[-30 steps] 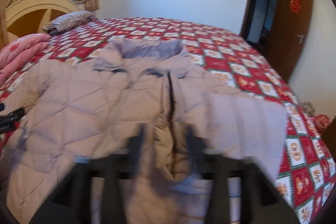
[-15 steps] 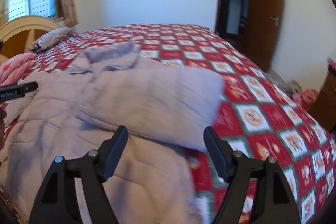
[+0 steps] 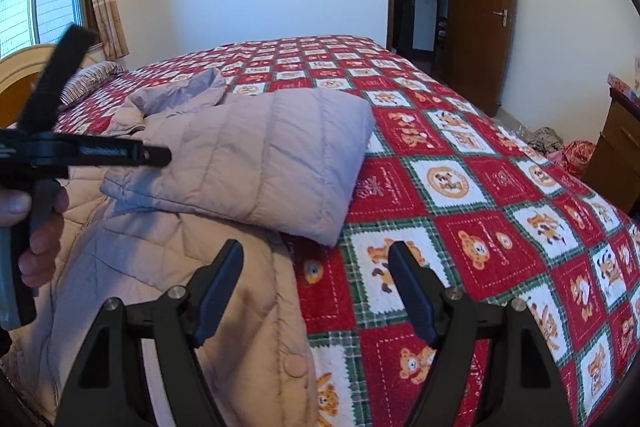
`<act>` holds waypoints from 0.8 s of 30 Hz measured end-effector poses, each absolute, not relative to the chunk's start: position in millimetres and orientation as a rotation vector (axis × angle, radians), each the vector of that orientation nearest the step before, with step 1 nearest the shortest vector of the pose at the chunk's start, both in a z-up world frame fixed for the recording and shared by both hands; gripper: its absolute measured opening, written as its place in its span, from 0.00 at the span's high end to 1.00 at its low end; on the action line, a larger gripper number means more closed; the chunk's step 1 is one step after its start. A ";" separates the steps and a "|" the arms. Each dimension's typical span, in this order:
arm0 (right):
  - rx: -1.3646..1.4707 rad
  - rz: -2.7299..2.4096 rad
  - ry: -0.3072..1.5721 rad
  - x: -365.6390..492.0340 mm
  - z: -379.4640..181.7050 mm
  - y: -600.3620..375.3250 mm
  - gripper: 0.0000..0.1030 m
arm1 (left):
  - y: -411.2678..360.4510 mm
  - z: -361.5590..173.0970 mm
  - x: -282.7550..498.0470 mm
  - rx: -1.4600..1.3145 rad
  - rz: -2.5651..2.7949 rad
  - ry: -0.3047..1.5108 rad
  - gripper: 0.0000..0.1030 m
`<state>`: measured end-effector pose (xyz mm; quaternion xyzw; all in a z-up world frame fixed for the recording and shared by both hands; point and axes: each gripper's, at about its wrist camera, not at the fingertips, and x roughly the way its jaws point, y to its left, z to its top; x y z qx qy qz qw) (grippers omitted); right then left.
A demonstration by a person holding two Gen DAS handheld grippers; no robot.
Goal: Fold large clothes
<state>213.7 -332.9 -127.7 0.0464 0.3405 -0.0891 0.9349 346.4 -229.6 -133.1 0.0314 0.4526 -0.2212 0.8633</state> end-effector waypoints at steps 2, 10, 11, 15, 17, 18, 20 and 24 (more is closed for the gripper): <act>0.101 -0.189 0.698 212.5 -129.8 -336.9 0.24 | -225.8 -130.0 343.9 0.070 -0.466 0.931 0.84; 0.119 -0.196 0.699 212.0 -133.3 -341.6 0.24 | -171.9 -97.6 345.1 0.102 -0.390 0.808 0.94; 0.119 -0.196 0.700 212.0 -133.6 -340.7 0.24 | -161.2 -92.2 343.8 0.105 -0.373 0.787 0.94; 0.112 -0.187 0.707 214.6 -136.1 -336.1 0.24 | -127.9 -82.0 338.5 0.134 -0.305 0.723 0.94; 0.107 -0.180 0.709 215.8 -136.4 -333.0 0.24 | -112.3 -80.9 334.4 0.143 -0.275 0.703 0.94; 0.103 -0.177 0.712 216.4 -136.4 -331.0 0.24 | -103.3 -81.9 332.4 0.146 -0.260 0.698 0.94; 0.095 -0.174 0.713 217.6 -135.7 -328.0 0.24 | -89.8 -86.3 331.3 0.152 -0.240 0.700 0.94; 0.091 -0.165 0.720 221.2 -135.5 -322.3 0.24 | -68.1 -101.3 333.7 0.165 -0.197 0.705 0.94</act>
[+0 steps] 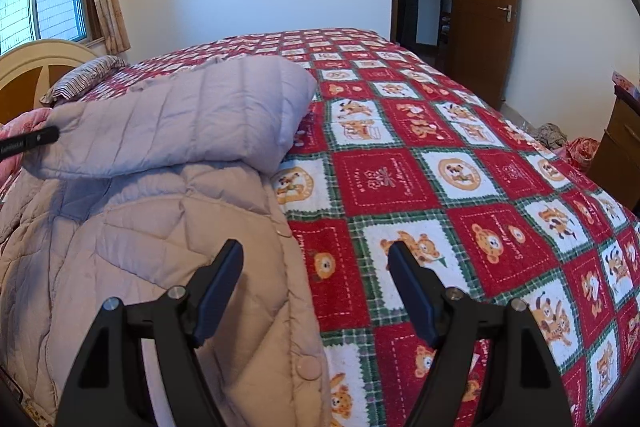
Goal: Fold large clothes
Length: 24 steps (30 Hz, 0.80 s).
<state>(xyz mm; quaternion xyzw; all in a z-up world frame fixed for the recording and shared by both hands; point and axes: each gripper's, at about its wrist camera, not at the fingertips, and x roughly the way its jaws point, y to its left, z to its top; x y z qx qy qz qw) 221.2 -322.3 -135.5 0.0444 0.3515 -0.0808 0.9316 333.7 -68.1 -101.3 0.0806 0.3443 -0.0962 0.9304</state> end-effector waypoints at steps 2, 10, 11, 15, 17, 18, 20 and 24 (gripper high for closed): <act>0.088 -0.161 0.724 223.2 -136.0 -319.3 0.24 | -59.6 -110.1 336.5 0.162 -0.175 0.713 0.94; 0.064 -0.145 0.753 230.1 -139.0 -308.5 0.24 | -42.0 -149.9 339.3 0.157 -0.110 0.759 0.90; 0.062 -0.144 0.759 231.6 -139.5 -308.2 0.24 | -41.3 -152.9 339.7 0.158 -0.104 0.759 0.90; 0.049 -0.136 0.763 235.1 -135.8 -305.1 0.24 | -34.8 -154.2 342.2 0.127 -0.092 0.770 0.84; 0.045 -0.131 0.757 238.5 -129.4 -306.1 0.24 | -33.0 -147.6 340.5 0.135 -0.068 0.761 0.78; 0.048 -0.129 0.753 240.0 -126.5 -307.7 0.24 | -30.9 -142.1 337.8 0.136 -0.049 0.741 0.73; 0.066 -0.128 0.737 247.0 -116.1 -313.3 0.24 | -26.5 -131.6 332.8 0.125 -0.018 0.707 0.49; 0.074 -0.127 0.696 270.4 -94.8 -317.5 0.24 | -18.5 -107.7 322.7 0.064 0.044 0.569 0.16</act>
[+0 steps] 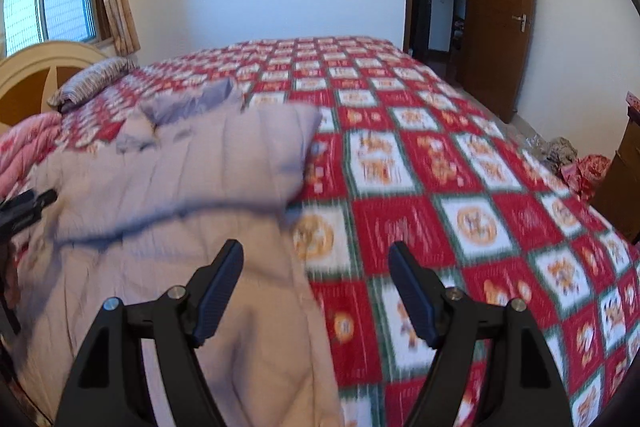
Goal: Fold large clothes
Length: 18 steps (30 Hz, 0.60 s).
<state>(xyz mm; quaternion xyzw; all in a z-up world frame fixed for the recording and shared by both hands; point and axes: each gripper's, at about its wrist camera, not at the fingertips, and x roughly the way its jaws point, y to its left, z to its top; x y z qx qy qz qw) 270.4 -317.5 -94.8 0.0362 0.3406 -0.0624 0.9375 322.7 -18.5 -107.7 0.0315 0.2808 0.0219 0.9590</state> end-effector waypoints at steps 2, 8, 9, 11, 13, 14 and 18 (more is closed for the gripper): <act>0.068 -0.117 0.673 289.3 -85.9 -314.2 0.24 | -24.3 -101.7 331.6 0.053 0.043 0.573 0.16; 0.059 -0.057 0.681 361.4 -85.5 -296.0 0.24 | -59.1 -119.8 372.8 0.113 0.066 0.628 0.16; 0.058 -0.045 0.689 369.2 -89.1 -293.4 0.24 | -62.4 -127.1 379.0 0.126 0.076 0.644 0.16; 0.056 -0.014 0.726 388.1 -104.8 -283.8 0.24 | -65.8 -147.9 390.6 0.141 0.087 0.694 0.16; 0.043 0.002 0.779 399.9 -124.3 -276.0 0.24 | -64.8 -165.9 397.4 0.146 0.100 0.740 0.16; 0.033 -0.003 0.800 403.0 -133.2 -273.7 0.24 | -63.1 -173.8 398.6 0.138 0.093 0.754 0.16; 0.003 -0.011 0.841 403.8 -164.2 -272.1 0.24 | -58.0 -185.9 402.0 0.106 0.073 0.782 0.11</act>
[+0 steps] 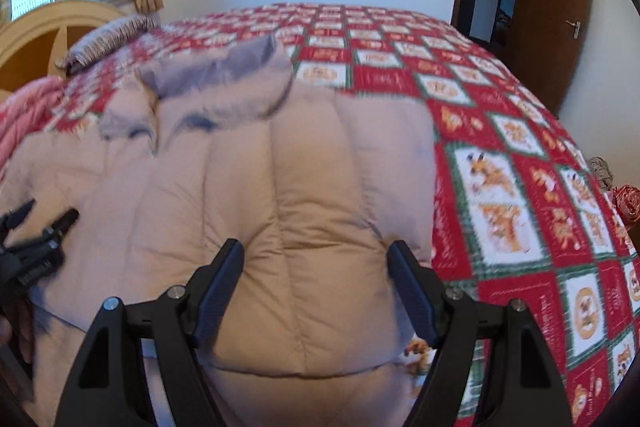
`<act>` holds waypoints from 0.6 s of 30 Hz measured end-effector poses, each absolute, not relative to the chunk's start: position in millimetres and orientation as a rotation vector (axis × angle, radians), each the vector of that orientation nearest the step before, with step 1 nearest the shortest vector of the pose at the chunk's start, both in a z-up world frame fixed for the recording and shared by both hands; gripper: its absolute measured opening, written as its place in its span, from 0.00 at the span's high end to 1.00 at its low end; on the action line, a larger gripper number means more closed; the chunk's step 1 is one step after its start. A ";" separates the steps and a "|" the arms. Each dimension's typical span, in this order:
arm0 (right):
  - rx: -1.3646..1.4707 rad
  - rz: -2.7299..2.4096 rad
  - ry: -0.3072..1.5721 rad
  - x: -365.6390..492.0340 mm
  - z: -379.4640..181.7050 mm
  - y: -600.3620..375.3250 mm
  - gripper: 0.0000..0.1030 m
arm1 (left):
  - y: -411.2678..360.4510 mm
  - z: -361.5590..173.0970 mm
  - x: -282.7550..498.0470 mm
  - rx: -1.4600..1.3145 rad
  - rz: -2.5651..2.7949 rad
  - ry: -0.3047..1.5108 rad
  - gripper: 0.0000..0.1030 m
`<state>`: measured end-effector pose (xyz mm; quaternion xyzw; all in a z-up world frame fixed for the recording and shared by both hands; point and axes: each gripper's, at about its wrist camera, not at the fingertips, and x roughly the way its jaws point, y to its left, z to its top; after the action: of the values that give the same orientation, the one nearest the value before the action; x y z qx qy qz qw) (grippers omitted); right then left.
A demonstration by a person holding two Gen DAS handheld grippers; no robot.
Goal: Fold large clothes
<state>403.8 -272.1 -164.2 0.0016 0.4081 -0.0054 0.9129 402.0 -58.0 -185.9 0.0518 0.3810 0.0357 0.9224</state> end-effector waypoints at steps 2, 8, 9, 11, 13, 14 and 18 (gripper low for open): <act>-0.002 -0.008 0.850 403.1 -175.9 -274.4 0.24 | -56.3 -191.1 404.6 0.092 0.067 0.808 0.08; -0.005 -0.020 0.846 403.2 -181.7 -274.4 0.22 | -59.0 -198.4 407.9 0.103 0.081 0.838 0.04; -0.003 -0.023 0.849 404.2 -182.7 -274.9 0.21 | -59.6 -199.2 407.8 0.108 0.086 0.839 0.04; -0.001 -0.028 0.862 407.7 -184.8 -276.1 0.19 | -59.9 -199.9 409.2 0.116 0.093 0.842 0.03; -0.009 -0.036 0.870 409.3 -186.1 -275.0 0.18 | -60.1 -200.8 410.0 0.120 0.096 0.846 0.02; -0.014 -0.040 0.872 410.7 -186.5 -274.2 0.17 | -59.6 -201.3 410.6 0.119 0.097 0.848 0.02; -0.017 -0.050 0.877 412.3 -188.1 -274.5 0.15 | -59.5 -203.2 412.4 0.117 0.101 0.855 0.01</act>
<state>412.3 -274.5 -188.1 -0.0082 0.4246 -0.0244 0.9050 412.4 -59.5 -203.2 0.0565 0.4143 0.0488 0.9071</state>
